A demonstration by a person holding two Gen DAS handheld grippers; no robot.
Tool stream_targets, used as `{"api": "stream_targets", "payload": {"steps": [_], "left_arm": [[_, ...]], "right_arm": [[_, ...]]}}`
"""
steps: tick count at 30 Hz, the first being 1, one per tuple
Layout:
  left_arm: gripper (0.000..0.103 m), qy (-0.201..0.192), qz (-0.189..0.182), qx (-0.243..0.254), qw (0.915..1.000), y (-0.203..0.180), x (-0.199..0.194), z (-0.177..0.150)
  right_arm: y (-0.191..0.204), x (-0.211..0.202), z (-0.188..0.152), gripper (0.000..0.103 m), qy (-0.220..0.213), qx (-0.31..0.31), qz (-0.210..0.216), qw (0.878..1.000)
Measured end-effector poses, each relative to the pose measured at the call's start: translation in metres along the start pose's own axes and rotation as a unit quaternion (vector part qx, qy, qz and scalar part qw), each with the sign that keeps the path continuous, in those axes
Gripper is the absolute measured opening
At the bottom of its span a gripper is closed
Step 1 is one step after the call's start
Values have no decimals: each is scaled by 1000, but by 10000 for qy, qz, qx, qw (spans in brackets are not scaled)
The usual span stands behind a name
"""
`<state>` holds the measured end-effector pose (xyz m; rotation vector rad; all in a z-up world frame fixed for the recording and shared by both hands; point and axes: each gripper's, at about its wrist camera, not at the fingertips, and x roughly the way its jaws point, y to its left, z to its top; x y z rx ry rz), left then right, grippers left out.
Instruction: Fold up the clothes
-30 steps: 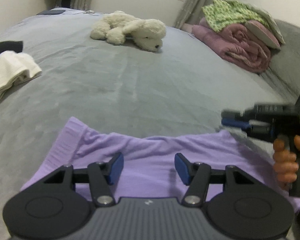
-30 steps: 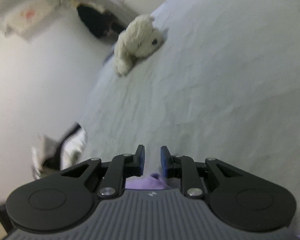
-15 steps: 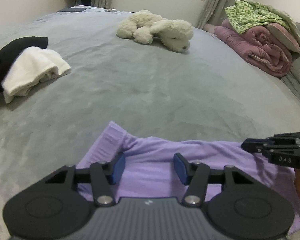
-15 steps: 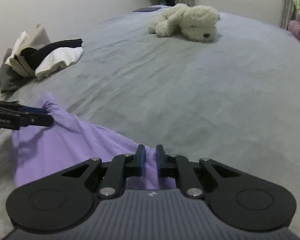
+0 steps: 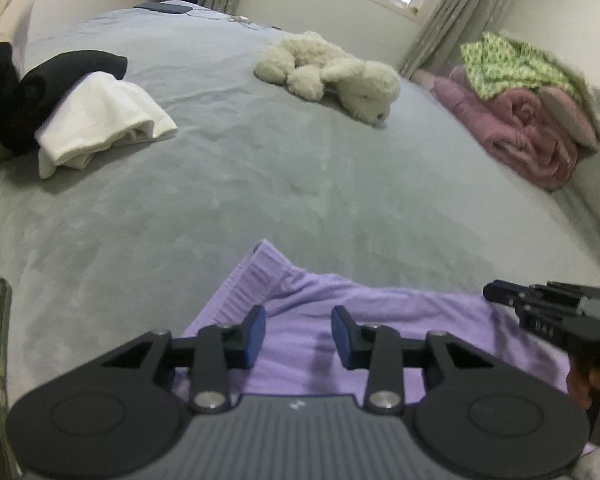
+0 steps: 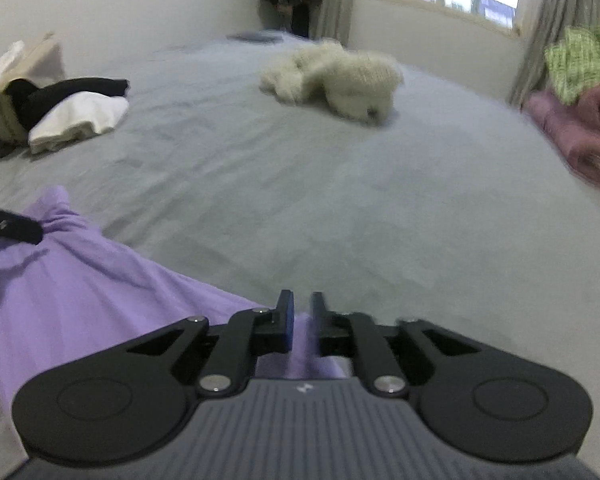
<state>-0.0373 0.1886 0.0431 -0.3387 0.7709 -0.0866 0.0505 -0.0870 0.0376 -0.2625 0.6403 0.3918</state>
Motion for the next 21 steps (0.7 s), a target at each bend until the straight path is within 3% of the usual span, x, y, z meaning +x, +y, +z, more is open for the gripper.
{"api": "stream_targets", "payload": {"steps": [2, 4, 9, 12, 16, 18, 21], "left_arm": [[49, -5, -21, -27, 10000, 2, -2, 1], [49, 32, 4, -45, 10000, 5, -1, 1], [48, 24, 56, -186, 9998, 14, -3, 1], [48, 14, 74, -160, 9998, 17, -4, -1], [48, -11, 103, 7, 9999, 16, -4, -3], [48, -17, 94, -22, 10000, 17, -5, -2], [48, 7, 207, -15, 9998, 18, -5, -2]], "right_arm": [[15, -18, 1, 21, -193, -74, 104, 9997], [38, -34, -1, 21, -328, -231, 531, 9978], [114, -60, -25, 21, -443, -1419, 1414, 9787], [145, -56, -33, 20, -372, -1834, 1542, 9702], [160, -37, -32, 19, -113, -1798, 1461, 9727], [162, -35, -29, 1, -60, -1737, 1442, 9742], [158, -44, -23, 0, -105, -1567, 1618, 9743]]}}
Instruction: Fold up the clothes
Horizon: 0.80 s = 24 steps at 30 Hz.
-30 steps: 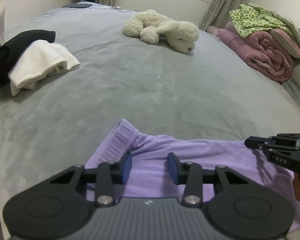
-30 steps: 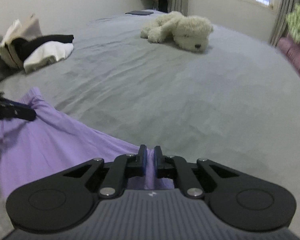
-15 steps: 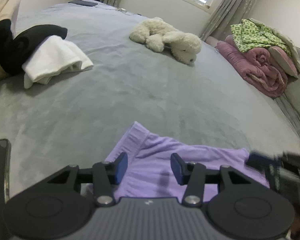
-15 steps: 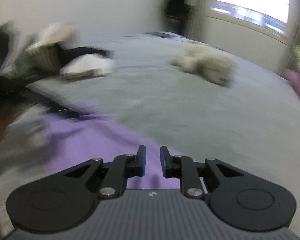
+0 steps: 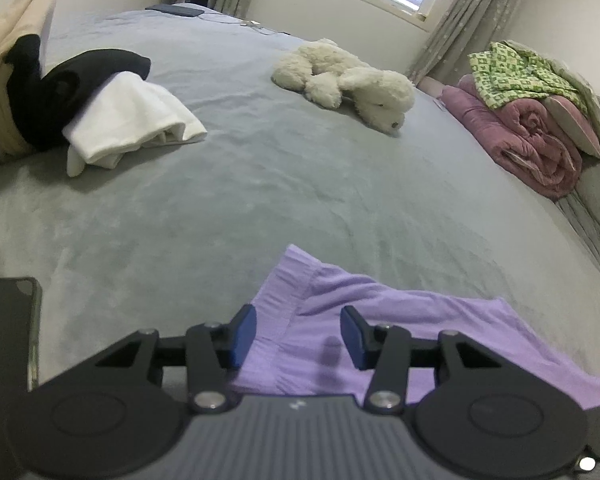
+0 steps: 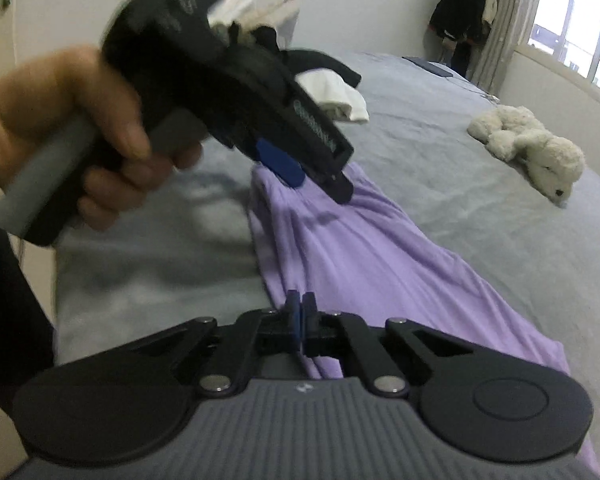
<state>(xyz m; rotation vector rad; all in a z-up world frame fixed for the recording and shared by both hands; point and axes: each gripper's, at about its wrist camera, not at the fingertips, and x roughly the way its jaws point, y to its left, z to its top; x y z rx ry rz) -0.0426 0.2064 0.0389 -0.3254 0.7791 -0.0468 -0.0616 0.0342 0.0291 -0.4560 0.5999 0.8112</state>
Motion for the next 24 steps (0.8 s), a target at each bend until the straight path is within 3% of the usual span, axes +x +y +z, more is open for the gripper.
{"api": "stream_targets", "payload": {"steps": [8, 10, 12, 14, 15, 16, 24], "left_arm": [[47, 118, 232, 44, 9997, 5, 2, -2], [47, 121, 278, 98, 9995, 3, 2, -2], [46, 127, 321, 154, 9993, 2, 3, -3], [45, 132, 357, 172, 9991, 2, 4, -3], [43, 130, 365, 159, 9991, 2, 4, -3], [41, 129, 373, 146, 9991, 3, 4, -3], [35, 110, 439, 157, 9989, 2, 2, -2]], "right_arm": [[5, 1, -8, 2, 33, 163, -121, 9998], [7, 6, -10, 17, 78, 157, -151, 9997], [10, 4, -11, 20, 71, 73, -255, 9996], [8, 6, -11, 17, 116, 146, -234, 9996], [4, 8, -10, 4, 138, 262, -203, 9994], [2, 7, -9, 0, 123, 365, -182, 9991], [2, -15, -1, 0, -167, 732, -80, 9971]]}}
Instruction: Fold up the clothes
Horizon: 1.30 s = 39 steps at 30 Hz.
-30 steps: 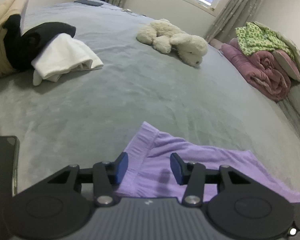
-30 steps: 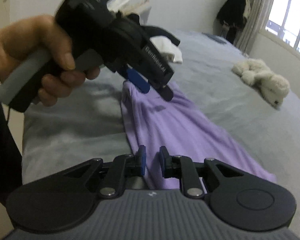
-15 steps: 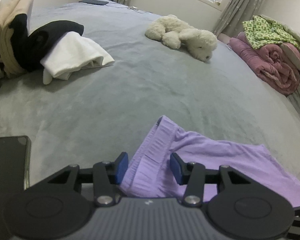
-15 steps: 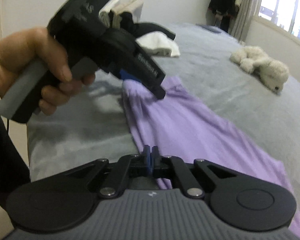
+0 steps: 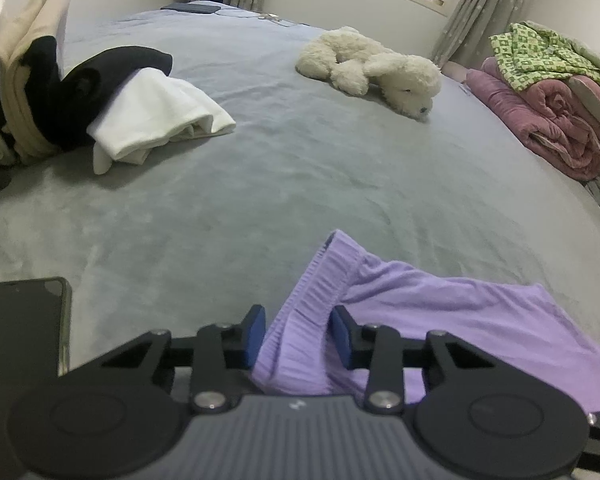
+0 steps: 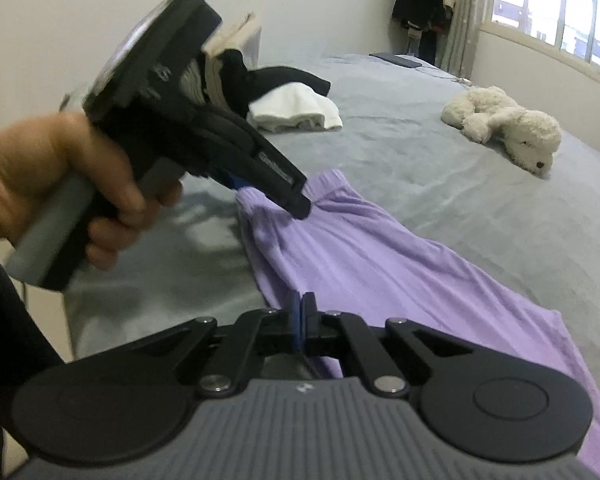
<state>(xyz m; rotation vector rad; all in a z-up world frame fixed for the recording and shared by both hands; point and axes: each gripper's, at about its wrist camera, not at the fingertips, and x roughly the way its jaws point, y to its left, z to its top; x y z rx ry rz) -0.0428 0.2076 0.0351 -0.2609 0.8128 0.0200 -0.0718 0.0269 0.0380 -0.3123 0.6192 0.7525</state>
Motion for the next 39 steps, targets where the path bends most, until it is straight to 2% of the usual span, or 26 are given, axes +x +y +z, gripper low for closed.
{"api": "stream_targets", "payload": {"steps": [7, 12, 15, 17, 18, 19, 20, 23, 26, 28, 32, 35, 37, 39], "left_arm": [[32, -46, 110, 154, 9998, -2, -2, 0], [36, -68, 220, 443, 9988, -10, 0, -1], [49, -57, 291, 528, 9982, -14, -1, 0], [51, -109, 310, 515, 9981, -13, -5, 1], [52, -169, 324, 513, 9980, -13, -8, 2], [53, -230, 338, 511, 9979, -13, -12, 2], [53, -327, 362, 547, 9973, -15, -16, 3], [57, -645, 445, 717, 9943, -22, -28, 5], [57, -788, 410, 948, 9915, -38, -27, 4], [57, -781, 246, 1108, 9905, -53, -23, 1], [57, -757, -156, 1512, 9855, -90, -17, -7], [57, -533, -383, 1666, 9838, -113, -4, -14], [57, -237, -341, 1799, 9828, -126, 10, -18], [57, -17, -139, 1922, 9813, -135, 23, -21]], "right_arm": [[2, 9, -10, 0, 162, 264, 233, 9992], [-5, 17, -14, 1, 232, 539, 170, 9981], [-8, 9, -12, 15, 156, 595, 404, 9973], [-13, -3, -12, 17, 40, 666, 540, 9963], [-18, -11, -13, 24, -29, 729, 578, 9957], [-25, -19, -14, 37, -91, 808, 553, 9952], [-33, -28, -17, 41, -145, 872, 495, 9949], [-63, -54, -28, 42, -200, 1045, 300, 9939], [-100, -73, -43, 42, -29, 1231, -66, 9924], [-124, -82, -50, 42, 162, 1380, -344, 9897], [-151, -85, -65, 42, 454, 1492, -271, 9874], [-149, -79, -75, 42, 686, 1302, -201, 9889], [-147, -75, -82, 42, 840, 1171, -153, 9894], [-146, -83, -86, 42, 863, 1022, -30, 9910]]}}
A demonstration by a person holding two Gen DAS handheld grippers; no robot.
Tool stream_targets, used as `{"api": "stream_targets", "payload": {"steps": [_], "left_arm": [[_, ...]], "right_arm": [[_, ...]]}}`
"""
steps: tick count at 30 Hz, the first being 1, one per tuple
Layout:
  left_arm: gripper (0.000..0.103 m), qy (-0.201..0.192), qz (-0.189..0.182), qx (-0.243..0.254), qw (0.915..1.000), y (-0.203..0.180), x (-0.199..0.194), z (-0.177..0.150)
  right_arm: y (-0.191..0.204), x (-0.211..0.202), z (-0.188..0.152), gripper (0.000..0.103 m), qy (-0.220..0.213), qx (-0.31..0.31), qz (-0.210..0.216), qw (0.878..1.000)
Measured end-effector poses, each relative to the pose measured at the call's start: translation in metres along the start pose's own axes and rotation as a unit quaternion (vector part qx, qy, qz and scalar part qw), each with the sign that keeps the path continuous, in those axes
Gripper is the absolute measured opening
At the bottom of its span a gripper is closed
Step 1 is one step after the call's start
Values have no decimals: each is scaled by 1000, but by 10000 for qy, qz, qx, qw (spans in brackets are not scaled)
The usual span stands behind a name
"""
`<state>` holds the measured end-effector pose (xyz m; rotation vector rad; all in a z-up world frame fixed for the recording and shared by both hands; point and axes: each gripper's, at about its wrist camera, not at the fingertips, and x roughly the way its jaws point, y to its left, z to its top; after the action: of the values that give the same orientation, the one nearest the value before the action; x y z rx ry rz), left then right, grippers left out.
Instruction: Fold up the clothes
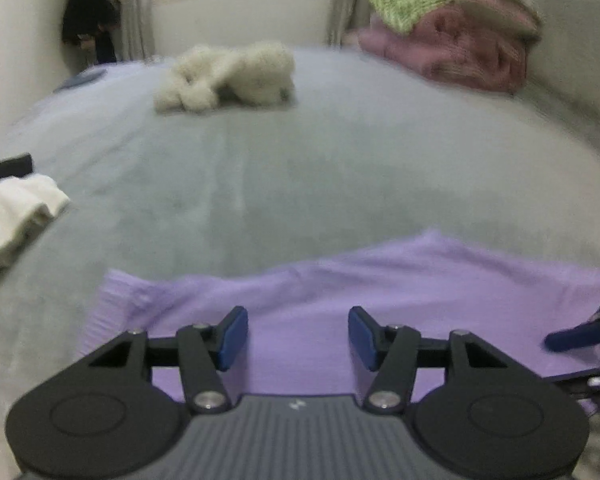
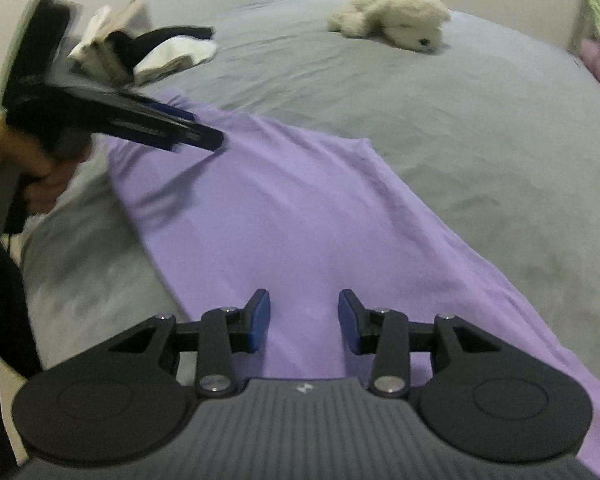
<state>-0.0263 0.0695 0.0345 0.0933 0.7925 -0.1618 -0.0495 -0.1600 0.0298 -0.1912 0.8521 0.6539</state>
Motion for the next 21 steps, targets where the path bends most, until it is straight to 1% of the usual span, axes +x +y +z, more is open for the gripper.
{"api": "stream_targets", "payload": {"steps": [4, 6, 7, 10, 13, 14, 17, 19, 21], "left_arm": [[57, 17, 187, 51, 9998, -8, 3, 8], [57, -103, 162, 45, 9998, -13, -1, 13], [57, -151, 111, 52, 9998, -18, -2, 16], [57, -196, -179, 96, 9996, -34, 0, 25], [57, -168, -345, 315, 9988, -56, 9, 31], [57, -151, -373, 384, 9985, -63, 12, 33], [57, -100, -440, 476, 9978, -75, 22, 37], [57, -59, -526, 431, 9977, -77, 27, 38], [57, -64, -711, 391, 9967, -77, 30, 39]], "right_arm": [[-3, -15, -9, 42, 73, -323, 179, 9993], [-10, -22, -10, 42, 33, -383, 179, 9991], [-15, -25, -9, 42, -38, -353, 140, 9993], [-45, -30, 7, 42, -300, 111, -116, 9994], [-76, -30, 21, 42, -438, 626, -295, 9966], [-83, -27, 24, 42, -425, 691, -330, 9962], [-92, -12, 25, 42, -348, 639, -626, 9954], [-98, -8, 21, 42, -316, 658, -595, 9956], [-105, -6, 17, 42, -294, 659, -558, 9958]]}}
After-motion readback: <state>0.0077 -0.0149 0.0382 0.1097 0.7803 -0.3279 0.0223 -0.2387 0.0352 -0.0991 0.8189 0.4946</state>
